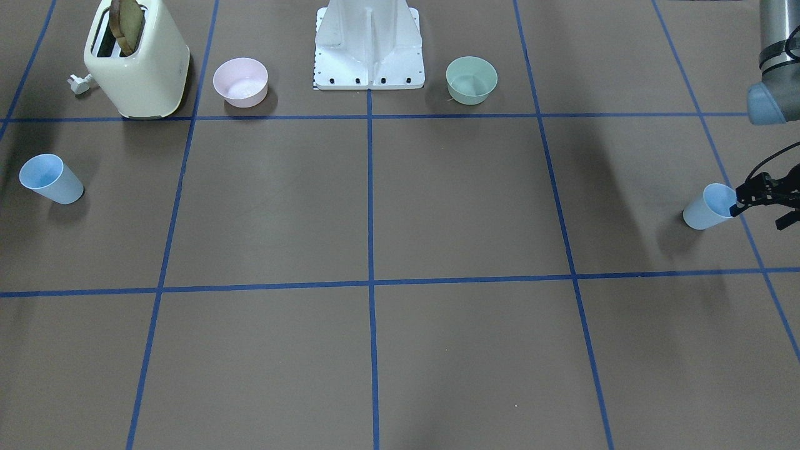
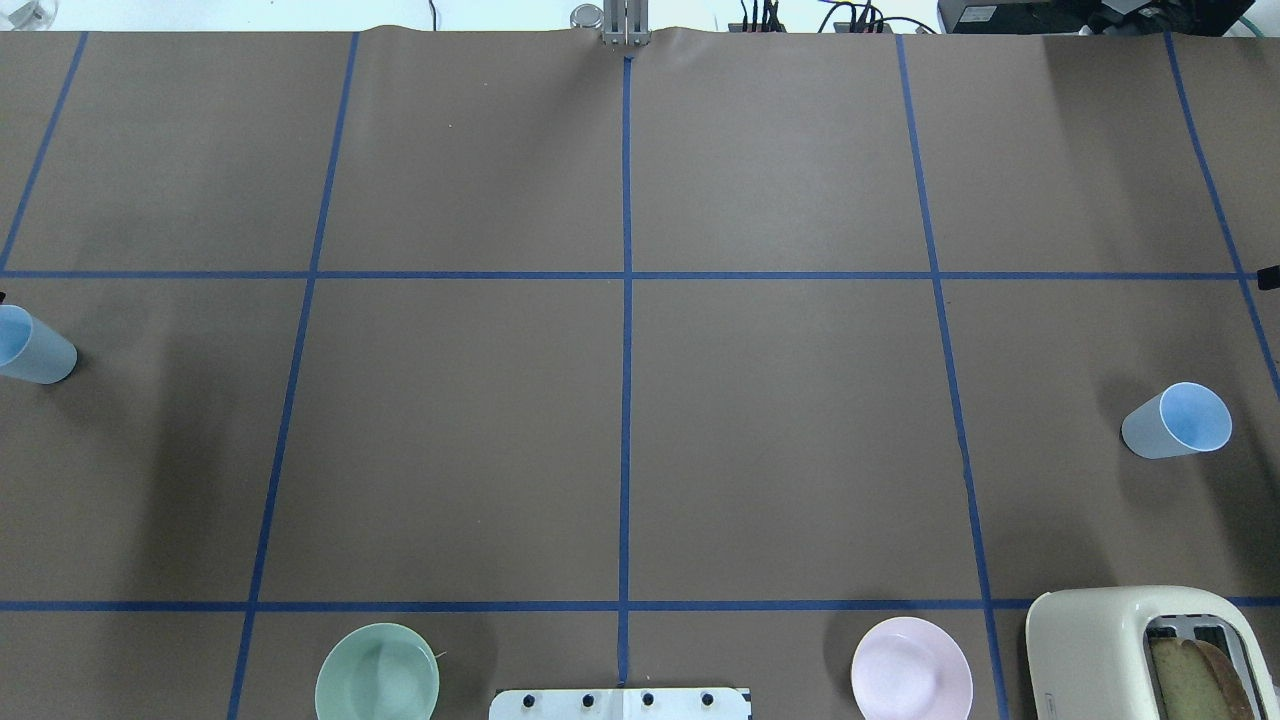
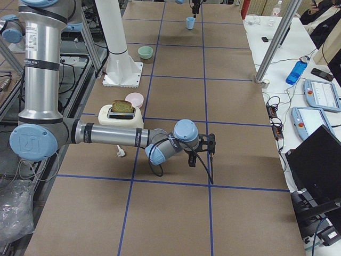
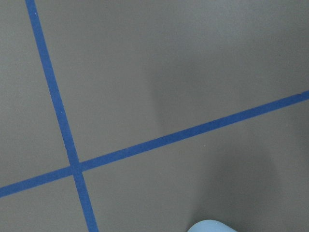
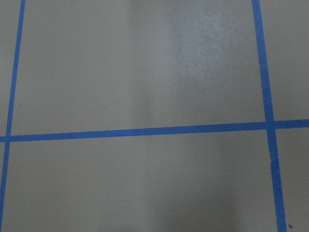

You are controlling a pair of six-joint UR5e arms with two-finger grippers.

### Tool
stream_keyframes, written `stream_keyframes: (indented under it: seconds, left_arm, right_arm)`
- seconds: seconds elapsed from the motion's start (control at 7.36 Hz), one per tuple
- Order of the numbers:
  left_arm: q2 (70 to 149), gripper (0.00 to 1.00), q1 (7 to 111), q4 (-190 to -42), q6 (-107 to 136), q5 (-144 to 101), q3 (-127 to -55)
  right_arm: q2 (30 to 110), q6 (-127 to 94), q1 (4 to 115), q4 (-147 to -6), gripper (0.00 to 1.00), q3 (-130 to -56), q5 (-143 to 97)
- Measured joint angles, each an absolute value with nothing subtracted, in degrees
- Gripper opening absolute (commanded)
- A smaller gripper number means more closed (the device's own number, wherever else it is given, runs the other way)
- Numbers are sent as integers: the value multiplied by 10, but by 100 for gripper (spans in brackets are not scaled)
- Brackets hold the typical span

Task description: Stack blue cups with both arms

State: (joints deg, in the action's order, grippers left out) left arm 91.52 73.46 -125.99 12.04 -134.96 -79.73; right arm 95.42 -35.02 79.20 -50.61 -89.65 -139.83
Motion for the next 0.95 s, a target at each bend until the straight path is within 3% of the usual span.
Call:
stream_keyframes:
  seconds: [0.27,0.41,0.68,0.82,0.95]
  left_arm:
    - [896,97,728,-1288,123,-1350,-798]
    - [892,85,723,-1293,124,-1350,-798]
    - [890,18,712,-1296,124,-1349,-797]
    - [890,0,706,-1296,124,-1349,-797]
    - [890,0,700,-1295,124,-1349,-797]
  right_arm:
    - [954,-350,793,-506,100,-897,-1399]
    - [954,-351,793,-506,100,-896,-1399]
    - [953,-351,793,-507,100,-896,-1399]
    - [951,-351,793,-507,100,-896,-1399]
    - [950,-351,793,-508,100,-895,-1400]
